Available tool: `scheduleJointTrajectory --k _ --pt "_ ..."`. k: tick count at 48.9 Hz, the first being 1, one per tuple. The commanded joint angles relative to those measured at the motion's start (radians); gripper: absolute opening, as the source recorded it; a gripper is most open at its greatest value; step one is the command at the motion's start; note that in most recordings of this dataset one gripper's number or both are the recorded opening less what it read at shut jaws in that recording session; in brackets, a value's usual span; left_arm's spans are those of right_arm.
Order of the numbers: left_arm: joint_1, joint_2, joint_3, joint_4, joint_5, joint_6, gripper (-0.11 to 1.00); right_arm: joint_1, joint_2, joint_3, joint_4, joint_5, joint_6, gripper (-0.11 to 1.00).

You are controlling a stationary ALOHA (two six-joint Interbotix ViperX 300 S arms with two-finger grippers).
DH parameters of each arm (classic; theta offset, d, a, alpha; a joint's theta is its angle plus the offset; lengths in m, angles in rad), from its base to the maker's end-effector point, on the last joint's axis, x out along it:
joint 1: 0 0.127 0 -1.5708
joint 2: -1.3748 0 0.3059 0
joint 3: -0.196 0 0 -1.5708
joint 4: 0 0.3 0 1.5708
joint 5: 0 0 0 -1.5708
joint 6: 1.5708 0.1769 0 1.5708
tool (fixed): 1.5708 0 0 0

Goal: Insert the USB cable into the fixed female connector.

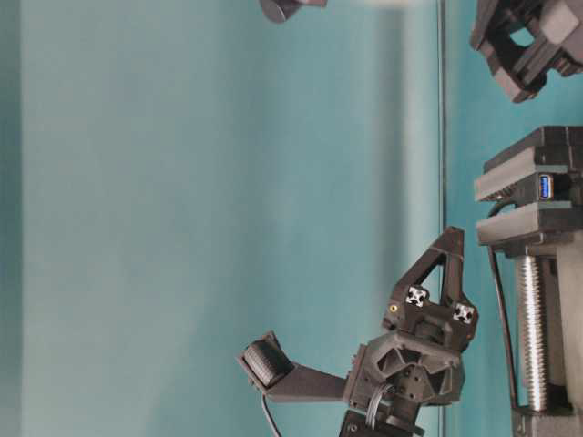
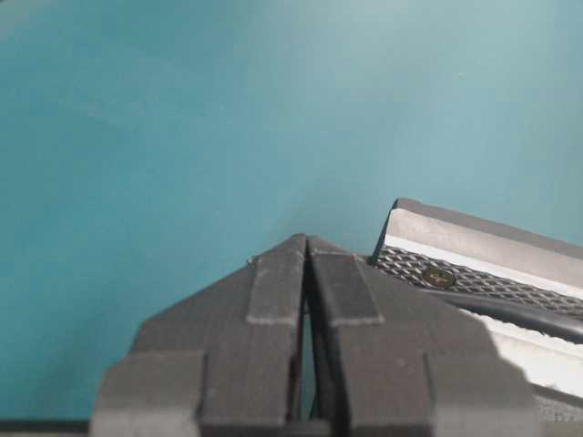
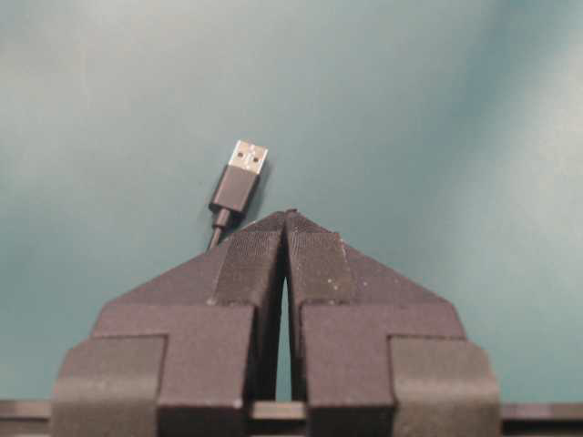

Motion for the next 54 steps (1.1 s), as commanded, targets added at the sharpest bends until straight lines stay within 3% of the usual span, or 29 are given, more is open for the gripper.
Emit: scheduleJointTrajectory --k 1,5,10,17,22,29,33,36,44,46,54 --pt "-0.020 -0.057 -0.002 0.037 -0.002 0.032 0.01 0.014 -0.017 -0.018 0.000 -0.014 -0.002 -0.01" --pt "-0.026 -0.104 0.023 0.037 0.003 0.040 0.06 0.021 -0.020 -0.020 0.000 -0.029 0.000 -0.01" --pt "-0.038 -0.169 0.061 0.037 0.006 0.034 0.01 0.026 -0.020 -0.018 0.000 -0.046 0.006 -0.01" --pt "-0.074 -0.264 0.107 0.037 0.046 0.006 0.06 0.025 -0.018 -0.032 0.000 -0.035 0.044 -0.01" --pt "-0.110 -0.334 0.126 0.037 0.097 0.005 0.24 0.021 -0.018 -0.043 0.002 -0.003 0.086 -0.01" --pt "-0.152 -0.408 0.164 0.037 0.107 -0.015 0.68 0.020 -0.020 -0.058 0.000 0.061 0.104 0.01" --pt "-0.183 -0.428 0.181 0.037 0.106 -0.043 0.88 0.020 -0.020 -0.066 0.002 0.078 0.106 0.11" --pt "-0.207 -0.433 0.190 0.037 0.098 -0.051 0.98 0.021 -0.018 -0.074 0.002 0.083 0.107 0.26" --pt "-0.242 -0.442 0.210 0.037 0.067 -0.058 0.98 0.020 -0.018 -0.092 0.000 0.097 0.115 0.71" --pt "-0.242 -0.448 0.216 0.037 0.064 -0.061 0.98 0.020 -0.017 -0.097 0.002 0.103 0.117 0.74" --pt "-0.247 -0.495 0.261 0.037 0.101 -0.048 0.98 0.023 0.008 -0.110 0.009 0.106 0.121 0.66"
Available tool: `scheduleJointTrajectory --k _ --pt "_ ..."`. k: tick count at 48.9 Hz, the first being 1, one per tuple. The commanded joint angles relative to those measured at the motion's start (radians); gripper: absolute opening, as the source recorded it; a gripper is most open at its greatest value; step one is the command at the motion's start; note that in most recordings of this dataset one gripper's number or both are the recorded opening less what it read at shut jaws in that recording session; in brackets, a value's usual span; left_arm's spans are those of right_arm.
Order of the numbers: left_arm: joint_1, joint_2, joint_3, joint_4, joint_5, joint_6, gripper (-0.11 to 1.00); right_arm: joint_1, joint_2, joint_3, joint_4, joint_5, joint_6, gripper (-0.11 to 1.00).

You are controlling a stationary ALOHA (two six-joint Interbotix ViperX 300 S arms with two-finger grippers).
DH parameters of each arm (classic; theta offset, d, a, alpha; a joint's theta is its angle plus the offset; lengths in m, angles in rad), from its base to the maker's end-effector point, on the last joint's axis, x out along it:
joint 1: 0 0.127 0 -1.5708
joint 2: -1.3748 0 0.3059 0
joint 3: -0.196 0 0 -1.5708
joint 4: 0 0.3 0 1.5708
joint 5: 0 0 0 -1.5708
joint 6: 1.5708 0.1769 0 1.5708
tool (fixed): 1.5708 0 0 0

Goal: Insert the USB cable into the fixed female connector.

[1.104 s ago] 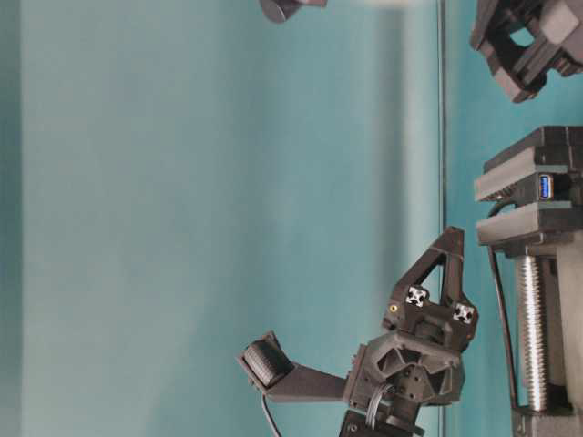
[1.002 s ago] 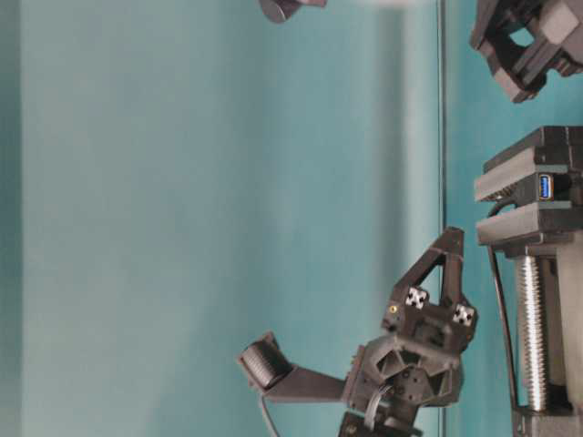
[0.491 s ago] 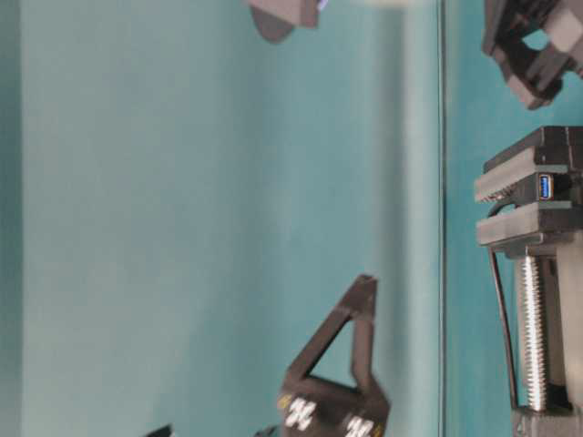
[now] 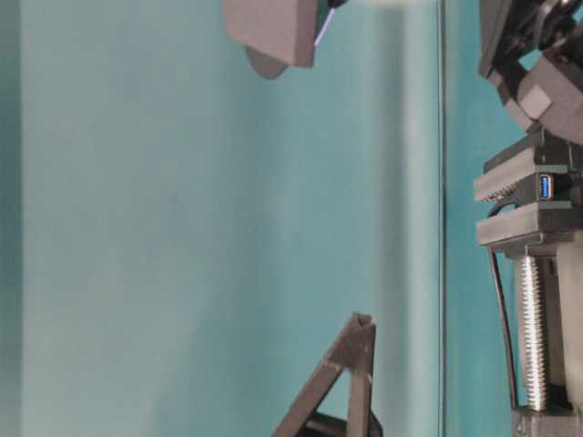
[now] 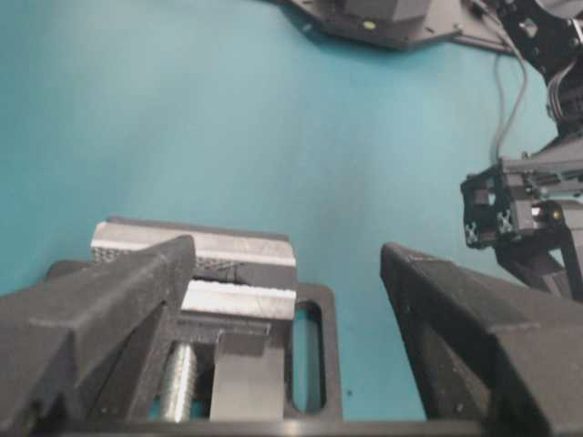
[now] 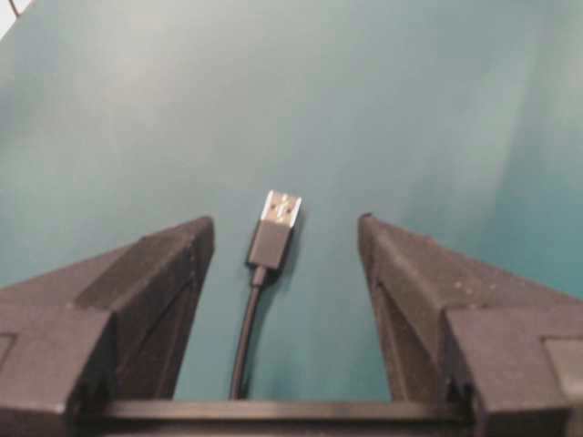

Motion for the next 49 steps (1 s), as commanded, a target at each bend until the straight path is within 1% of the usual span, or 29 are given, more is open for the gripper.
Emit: scheduleJointTrajectory --k 1,7,10,19,24,28,33,38,43,49 --pt "-0.008 -0.048 0.020 0.003 0.025 0.000 0.98 0.002 0.003 -0.026 0.014 -0.003 0.005 0.67" --pt "-0.014 -0.115 0.061 0.003 0.118 -0.002 0.98 0.021 0.021 -0.040 0.040 0.002 0.018 0.67" --pt "-0.015 -0.152 0.072 0.003 0.170 -0.002 0.98 0.038 0.026 -0.049 0.061 0.017 0.031 0.67" --pt "-0.011 -0.261 0.095 0.003 0.342 -0.003 0.98 0.057 0.028 -0.071 0.164 0.091 0.034 0.67" --pt "-0.011 -0.325 0.114 0.003 0.411 -0.005 0.98 0.061 0.029 -0.072 0.198 0.094 0.034 0.67" --pt "-0.005 -0.374 0.133 0.003 0.434 -0.003 0.98 0.061 0.034 -0.074 0.209 0.097 0.034 0.66" --pt "0.002 -0.443 0.169 0.003 0.434 -0.006 0.98 0.061 0.044 -0.077 0.218 0.097 0.034 0.66" --pt "0.002 -0.529 0.213 0.002 0.449 -0.011 0.98 0.066 0.057 -0.091 0.216 0.097 0.034 0.66" --pt "0.002 -0.611 0.252 0.002 0.485 -0.012 0.98 0.075 0.069 -0.101 0.218 0.098 0.034 0.65" --pt "0.002 -0.699 0.282 0.002 0.561 -0.014 0.98 0.081 0.084 -0.109 0.232 0.103 0.034 0.65"
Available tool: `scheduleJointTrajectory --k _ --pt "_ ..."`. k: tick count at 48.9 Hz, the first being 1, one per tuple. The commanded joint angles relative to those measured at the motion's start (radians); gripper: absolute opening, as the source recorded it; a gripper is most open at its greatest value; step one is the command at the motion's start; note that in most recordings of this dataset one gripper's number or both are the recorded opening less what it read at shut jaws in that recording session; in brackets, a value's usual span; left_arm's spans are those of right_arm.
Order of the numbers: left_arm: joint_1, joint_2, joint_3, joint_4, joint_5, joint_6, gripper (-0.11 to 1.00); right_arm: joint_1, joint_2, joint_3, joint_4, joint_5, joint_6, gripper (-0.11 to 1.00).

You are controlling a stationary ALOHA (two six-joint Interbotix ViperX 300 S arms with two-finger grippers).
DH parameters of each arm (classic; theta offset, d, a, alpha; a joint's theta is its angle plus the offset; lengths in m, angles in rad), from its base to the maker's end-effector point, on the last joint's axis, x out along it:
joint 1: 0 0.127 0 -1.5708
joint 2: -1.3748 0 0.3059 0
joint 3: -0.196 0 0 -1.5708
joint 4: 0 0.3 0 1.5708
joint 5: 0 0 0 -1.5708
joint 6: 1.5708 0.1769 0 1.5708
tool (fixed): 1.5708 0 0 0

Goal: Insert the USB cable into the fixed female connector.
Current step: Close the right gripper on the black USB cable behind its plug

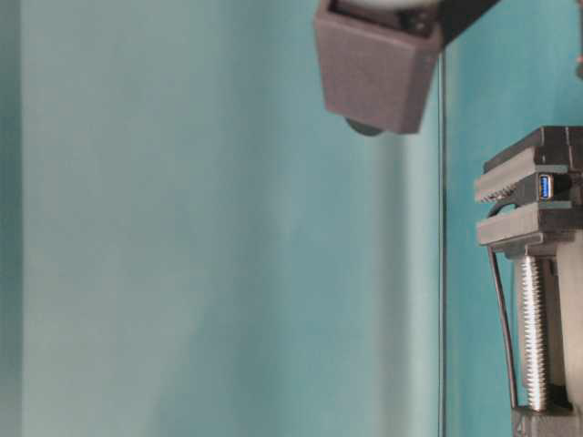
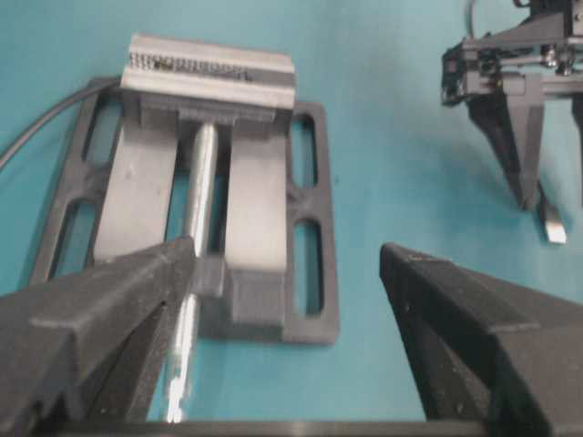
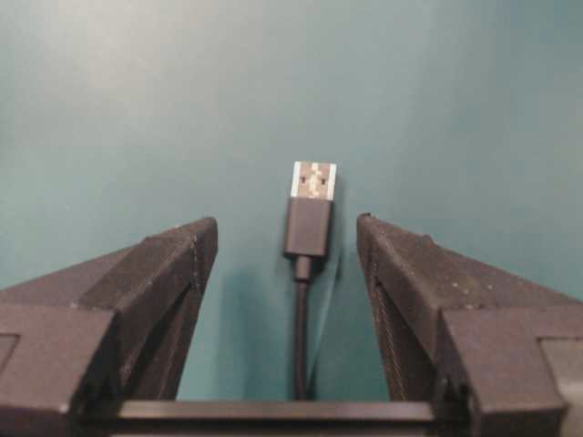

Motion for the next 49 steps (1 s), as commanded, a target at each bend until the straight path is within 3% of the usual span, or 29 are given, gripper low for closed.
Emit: scheduleJointTrajectory --k 1,17,31,40,49 --pt "0.003 -0.052 0.005 0.002 0.046 -0.014 0.98 0.006 -0.006 -0.021 0.014 0.000 0.002 0.64" --pt "0.003 -0.144 0.044 -0.002 0.175 -0.041 0.98 0.009 0.000 -0.003 0.025 0.000 0.002 0.54" --pt "0.003 -0.152 0.060 -0.002 0.175 -0.052 0.98 0.023 0.000 0.018 0.051 0.000 0.002 0.48" --pt "0.003 -0.184 0.074 -0.002 0.176 -0.052 0.98 0.032 0.014 0.011 0.049 0.000 0.002 0.37" --pt "0.003 -0.252 0.095 -0.002 0.176 -0.052 0.98 0.044 0.034 -0.002 0.049 0.000 0.002 0.37"
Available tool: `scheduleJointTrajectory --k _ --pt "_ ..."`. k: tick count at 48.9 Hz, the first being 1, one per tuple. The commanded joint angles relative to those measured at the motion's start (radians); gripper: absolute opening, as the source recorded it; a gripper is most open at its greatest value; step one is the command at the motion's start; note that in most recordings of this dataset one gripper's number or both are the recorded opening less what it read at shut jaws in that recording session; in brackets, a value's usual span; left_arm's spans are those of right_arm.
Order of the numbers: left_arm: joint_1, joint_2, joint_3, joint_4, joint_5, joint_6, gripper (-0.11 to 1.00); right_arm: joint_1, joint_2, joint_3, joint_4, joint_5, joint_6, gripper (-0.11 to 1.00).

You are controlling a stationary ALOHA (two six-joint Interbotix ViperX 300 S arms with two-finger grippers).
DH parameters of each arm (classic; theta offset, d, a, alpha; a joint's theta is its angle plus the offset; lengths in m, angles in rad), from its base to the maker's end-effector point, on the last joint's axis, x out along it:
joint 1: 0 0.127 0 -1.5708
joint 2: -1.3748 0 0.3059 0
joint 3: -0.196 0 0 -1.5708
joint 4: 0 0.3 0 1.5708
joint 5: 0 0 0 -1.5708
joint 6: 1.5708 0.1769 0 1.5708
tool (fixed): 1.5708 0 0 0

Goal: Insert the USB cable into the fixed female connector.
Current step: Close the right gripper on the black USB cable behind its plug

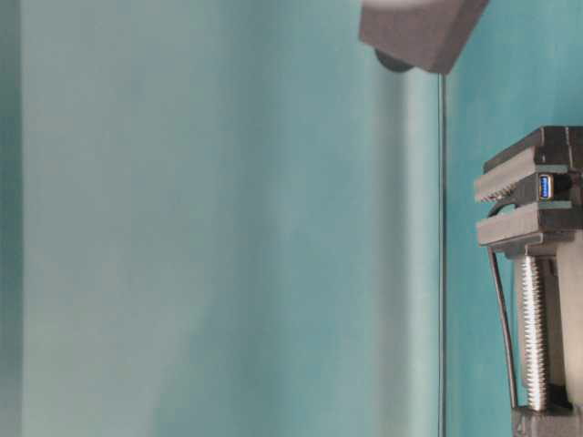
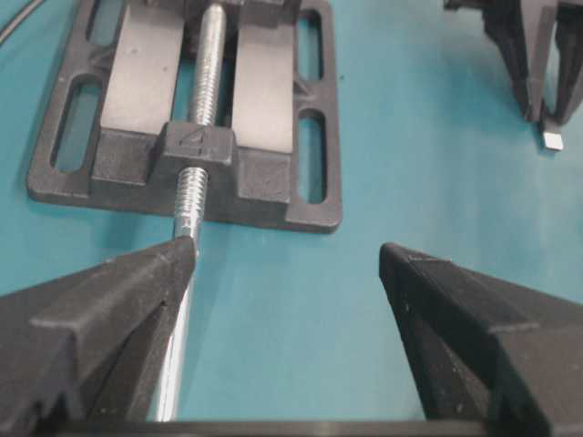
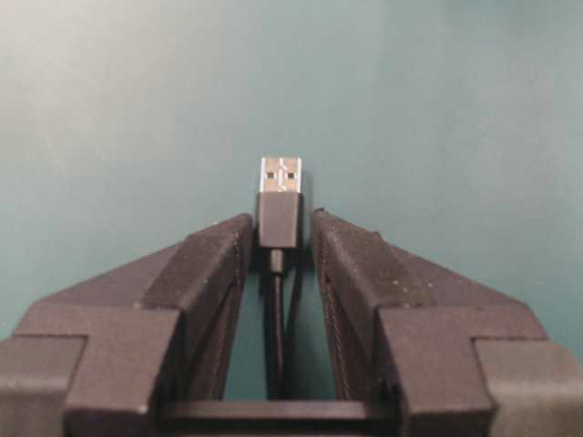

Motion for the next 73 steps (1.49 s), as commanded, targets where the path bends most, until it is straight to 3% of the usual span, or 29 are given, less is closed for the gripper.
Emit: scheduleJointTrajectory --k 1,24,33,44,55,61,66,73 --pt "0.002 -0.023 -0.003 0.000 -0.003 -0.009 0.98 0.012 -0.003 -0.021 0.003 -0.002 0.002 0.37" --pt "0.002 -0.048 0.021 0.000 -0.002 -0.011 0.98 0.026 0.005 -0.017 0.002 -0.002 -0.002 0.34" --pt "0.002 -0.048 0.038 0.000 -0.008 -0.014 0.98 0.035 0.005 -0.012 0.002 -0.002 -0.006 0.20" --pt "0.003 -0.048 0.043 0.000 -0.012 -0.015 0.98 0.032 0.005 -0.009 0.002 -0.008 -0.005 0.20" --pt "0.003 -0.049 0.103 0.000 -0.101 -0.066 0.98 0.021 0.005 -0.003 0.005 -0.081 -0.009 0.20" --pt "0.005 -0.051 0.101 0.003 -0.086 -0.091 0.98 0.012 0.006 -0.005 0.009 -0.078 -0.026 0.20" --pt "0.005 -0.051 0.100 0.003 -0.067 -0.095 0.98 0.011 0.008 -0.002 0.032 -0.078 -0.051 0.20" --pt "0.005 -0.051 0.100 0.003 -0.064 -0.100 0.98 0.012 0.012 0.000 0.130 -0.089 -0.120 0.20"
